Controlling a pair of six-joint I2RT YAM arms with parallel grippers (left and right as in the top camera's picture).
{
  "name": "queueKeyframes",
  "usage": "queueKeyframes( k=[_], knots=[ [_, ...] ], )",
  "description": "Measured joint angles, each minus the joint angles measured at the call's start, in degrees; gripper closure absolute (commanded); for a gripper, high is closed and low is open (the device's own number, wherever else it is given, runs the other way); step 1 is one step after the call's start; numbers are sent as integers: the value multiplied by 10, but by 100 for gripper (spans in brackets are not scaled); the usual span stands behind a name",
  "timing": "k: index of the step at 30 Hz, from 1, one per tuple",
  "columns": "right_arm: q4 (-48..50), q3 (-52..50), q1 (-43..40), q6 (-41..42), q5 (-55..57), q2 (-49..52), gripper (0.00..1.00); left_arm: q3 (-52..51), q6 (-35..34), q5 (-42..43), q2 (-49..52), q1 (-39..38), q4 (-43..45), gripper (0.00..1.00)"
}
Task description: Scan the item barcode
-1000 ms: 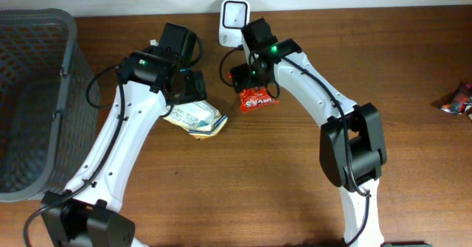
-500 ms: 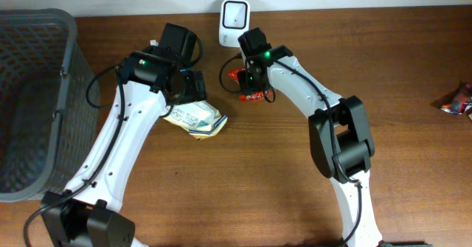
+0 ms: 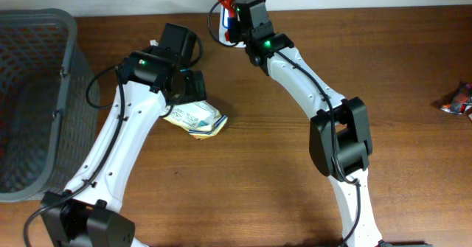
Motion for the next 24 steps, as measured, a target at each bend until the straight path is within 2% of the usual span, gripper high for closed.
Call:
queueKeyframes(
  k=[6,15,20,24],
  knots=[
    [29,0,0,5,9,7,96,0,0,0,0,0,0,1],
    [5,0,-10,6,17,32,96,0,0,0,0,0,0,1],
    [-124,0,-67,39,79,-50,96,0,0,0,0,0,0,1],
    [-274,11,-182,59,156,-136,96,0,0,0,0,0,0,1]
  ],
)
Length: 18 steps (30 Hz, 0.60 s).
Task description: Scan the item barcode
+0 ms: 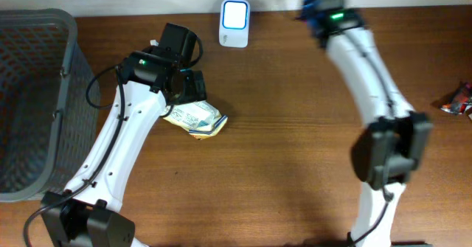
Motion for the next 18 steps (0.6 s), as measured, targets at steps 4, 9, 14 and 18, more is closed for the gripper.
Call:
queueKeyframes(
  k=[4,9,14,18],
  knots=[
    [-141,-2,-162,5,48,-3,96,0,0,0,0,0,0,1],
    [-182,-5,-323,6,32,7,92,0,0,0,0,0,0,1],
    [-174,-6,-432,6,-27,13,92,0,0,0,0,0,0,1],
    [-162,-6,-461,7,-70,16,51,0,0,0,0,0,0,1]
  ],
)
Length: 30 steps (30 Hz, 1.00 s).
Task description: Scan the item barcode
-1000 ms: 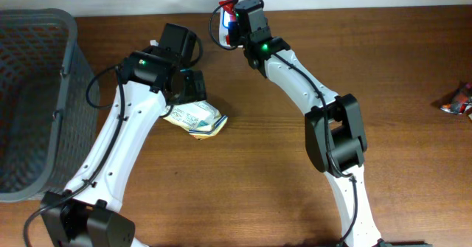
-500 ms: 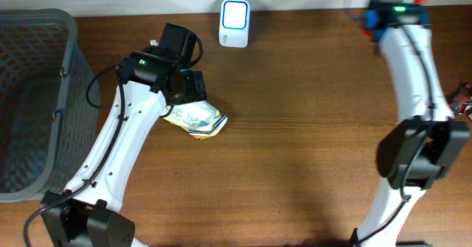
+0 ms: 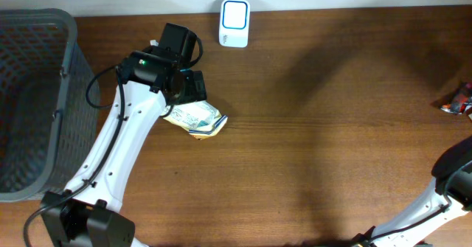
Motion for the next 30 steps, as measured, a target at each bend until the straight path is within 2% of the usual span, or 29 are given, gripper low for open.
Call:
queueKeyframes(
  k=[1,3,6,10,13,17,19,21,24,30],
  knots=[
    [1,0,-2,0,-3,6,34,0,0,0,0,0,0,1],
    [0,0,-4,0,-6,25,15,0,0,0,0,0,0,1],
    [-6,0,-4,-1,-10,37,6,0,0,0,0,0,0,1],
    [-48,0,-4,-1,-23,35,2,0,0,0,0,0,0,1],
    [-87,-5,-4,0,-90,-7,0,0,0,0,0,0,0,1],
    [-134,-8,23,1,-231,-174,1,0,0,0,0,0,0,1],
    [-165,-5,79,-16,-275,-245,1,0,0,0,0,0,0,1],
    [-223,0,174,-42,-309,-278,1,0,0,0,0,0,0,1],
    [-279,0,258,-55,-319,-255,1,0,0,0,0,0,0,1],
    [-302,-2,379,-63,-323,-212,1,0,0,0,0,0,0,1]
  ],
)
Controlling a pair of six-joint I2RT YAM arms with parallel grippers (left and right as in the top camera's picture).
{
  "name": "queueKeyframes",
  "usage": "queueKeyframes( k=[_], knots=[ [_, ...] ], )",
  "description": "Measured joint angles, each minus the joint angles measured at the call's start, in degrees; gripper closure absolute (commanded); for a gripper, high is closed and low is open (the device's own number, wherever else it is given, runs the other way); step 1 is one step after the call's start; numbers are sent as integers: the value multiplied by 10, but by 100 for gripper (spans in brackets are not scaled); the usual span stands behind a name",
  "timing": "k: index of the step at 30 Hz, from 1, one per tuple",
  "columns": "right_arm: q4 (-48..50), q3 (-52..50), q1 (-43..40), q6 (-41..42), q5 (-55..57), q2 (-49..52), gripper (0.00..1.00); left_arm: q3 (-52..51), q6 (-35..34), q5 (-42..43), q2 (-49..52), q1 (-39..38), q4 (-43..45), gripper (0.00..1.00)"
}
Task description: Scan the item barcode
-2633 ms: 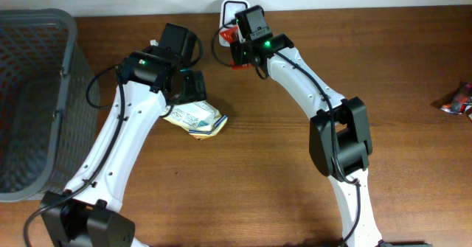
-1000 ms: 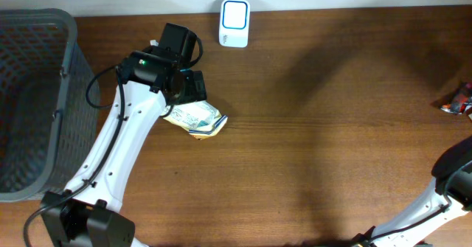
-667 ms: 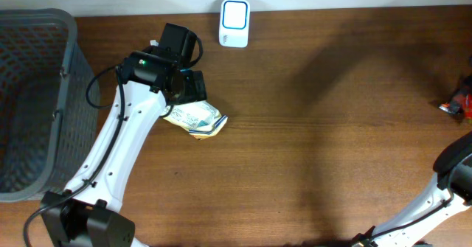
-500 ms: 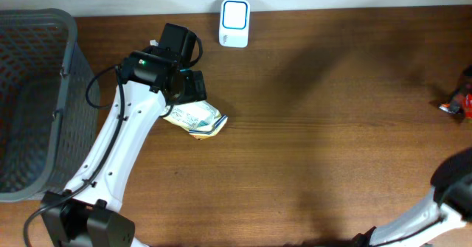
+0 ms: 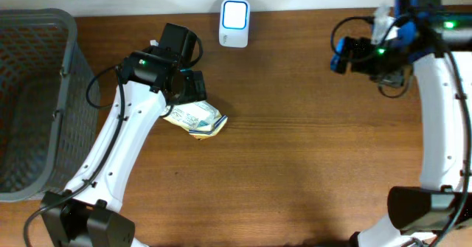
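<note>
A crumpled pale yellow and white packet [image 5: 198, 119] hangs just over the brown table, left of centre. My left gripper [image 5: 193, 91] is shut on the packet's upper left end, fingers pointing down at it. The white scanner [image 5: 234, 13], its face lit, stands at the table's back edge, above and right of the packet. My right gripper [image 5: 341, 56] hovers at the upper right, pointing left, well right of the scanner. Nothing shows between its fingers, and their gap is too dark to read.
A grey mesh basket [image 5: 29, 99] fills the left side of the table. The right arm's white links run down the right edge of the overhead view. The table's back edge meets a white wall just behind the scanner.
The right arm, then almost wholly out of the overhead view at the lower right, is now back in view with its gripper at the upper right. The left arm and packet have not moved.
First my right gripper was at the scanner at the back edge. Then it was off to the right, the scanner standing alone and lit. Then the arm was nearly out of view, and now it hovers at the upper right. The left gripper stayed on the packet throughout.
</note>
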Motion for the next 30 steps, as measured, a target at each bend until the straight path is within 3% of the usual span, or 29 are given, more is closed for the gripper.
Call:
queueKeyframes(
  k=[5,30],
  knots=[
    [0,0,30,0,0,2,2,0,0,0,0,0,0,1],
    [0,0,31,0,0,2,1,0,0,3,0,0,15,0]
  ],
)
